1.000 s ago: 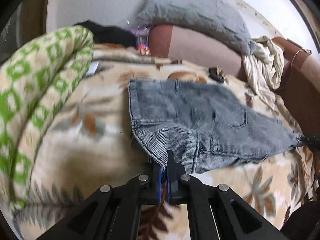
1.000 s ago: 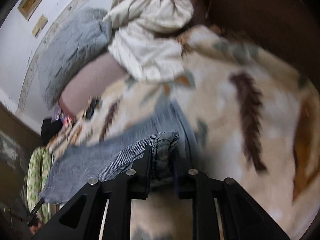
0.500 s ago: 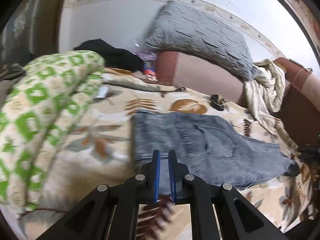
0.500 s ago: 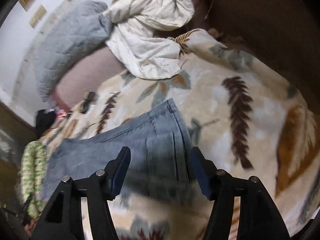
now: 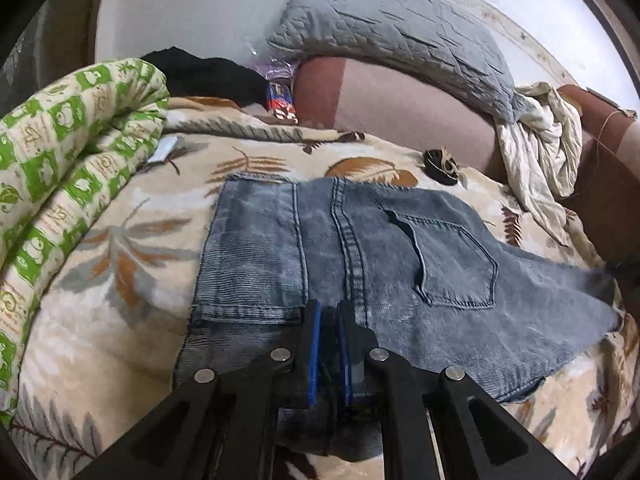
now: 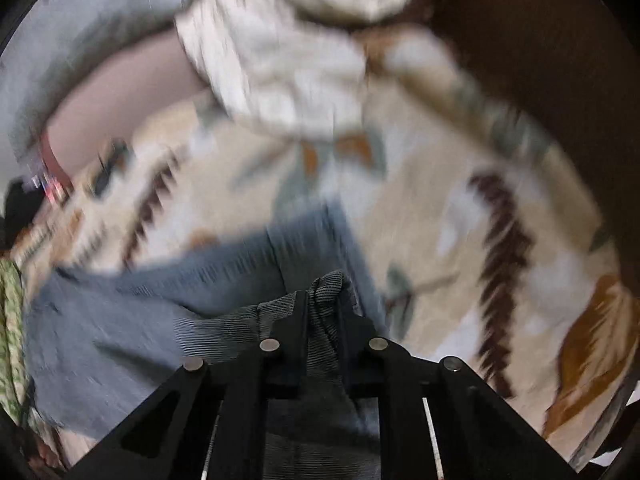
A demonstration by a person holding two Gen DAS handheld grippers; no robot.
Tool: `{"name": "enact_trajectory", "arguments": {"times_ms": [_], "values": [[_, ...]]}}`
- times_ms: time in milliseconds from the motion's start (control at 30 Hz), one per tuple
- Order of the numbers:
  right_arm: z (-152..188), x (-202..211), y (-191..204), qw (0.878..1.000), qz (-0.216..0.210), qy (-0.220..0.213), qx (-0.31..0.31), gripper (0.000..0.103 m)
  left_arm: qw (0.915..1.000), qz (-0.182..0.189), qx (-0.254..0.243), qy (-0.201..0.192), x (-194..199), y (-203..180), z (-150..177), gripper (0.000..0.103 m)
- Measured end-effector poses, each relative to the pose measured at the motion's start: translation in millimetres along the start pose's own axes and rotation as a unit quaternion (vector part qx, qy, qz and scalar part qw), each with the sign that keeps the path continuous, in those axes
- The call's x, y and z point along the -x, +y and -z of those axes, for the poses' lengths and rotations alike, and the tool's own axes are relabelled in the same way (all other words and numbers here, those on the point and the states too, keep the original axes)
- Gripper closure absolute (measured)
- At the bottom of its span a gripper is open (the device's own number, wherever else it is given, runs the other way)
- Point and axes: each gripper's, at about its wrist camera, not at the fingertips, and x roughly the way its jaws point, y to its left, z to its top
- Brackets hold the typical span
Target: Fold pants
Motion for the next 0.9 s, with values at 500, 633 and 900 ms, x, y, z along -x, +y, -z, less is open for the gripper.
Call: {"name": "enact_trajectory", "arguments": {"times_ms": [500, 633, 900], "values": [[-21.5, -49.5, -12.5, 0.992, -0.011, -0.084, -0.092, 0.09, 0.9997, -0.017, -0.017, 0.003, -7.9, -4.2, 4.4, 0.091], [-7.8, -65.7, -13.5, 0.995, 0.026, -0.049, -0.08, 0.087, 0.9999, -0.01, -0.01, 0.007, -5.9, -1.2, 4.2, 0.091], [34.1, -1.0, -9.4, 0.993, 0.0, -0.106, -0.06, 0.043, 1.0, 0.0, 0.0, -0.003, 6.0, -2.1, 1.3, 0.09]]}}
